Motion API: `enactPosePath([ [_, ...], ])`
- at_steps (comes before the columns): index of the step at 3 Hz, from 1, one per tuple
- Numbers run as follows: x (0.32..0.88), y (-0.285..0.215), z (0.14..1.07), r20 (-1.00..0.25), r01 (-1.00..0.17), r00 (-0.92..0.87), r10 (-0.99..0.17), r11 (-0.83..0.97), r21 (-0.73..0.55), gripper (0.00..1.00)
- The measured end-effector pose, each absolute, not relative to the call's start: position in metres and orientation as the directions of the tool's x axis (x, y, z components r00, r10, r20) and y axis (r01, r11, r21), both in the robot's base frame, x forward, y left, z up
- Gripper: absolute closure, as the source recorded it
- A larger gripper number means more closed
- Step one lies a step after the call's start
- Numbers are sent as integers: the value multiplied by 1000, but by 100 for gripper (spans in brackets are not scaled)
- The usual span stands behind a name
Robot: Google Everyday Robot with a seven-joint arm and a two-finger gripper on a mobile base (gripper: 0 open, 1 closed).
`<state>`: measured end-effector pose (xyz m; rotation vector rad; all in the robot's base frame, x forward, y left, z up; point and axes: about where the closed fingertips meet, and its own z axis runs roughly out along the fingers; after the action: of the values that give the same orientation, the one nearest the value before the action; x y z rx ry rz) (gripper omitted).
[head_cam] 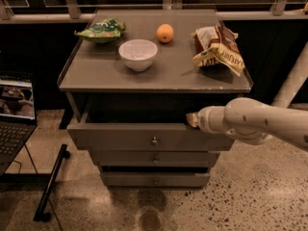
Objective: Open top drawer
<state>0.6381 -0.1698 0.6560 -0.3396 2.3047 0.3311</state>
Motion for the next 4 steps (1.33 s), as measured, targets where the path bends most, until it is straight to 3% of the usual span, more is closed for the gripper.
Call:
enactPosePath([
  [4,600,-185,660,-677,-400,-717,-169,894,200,100],
])
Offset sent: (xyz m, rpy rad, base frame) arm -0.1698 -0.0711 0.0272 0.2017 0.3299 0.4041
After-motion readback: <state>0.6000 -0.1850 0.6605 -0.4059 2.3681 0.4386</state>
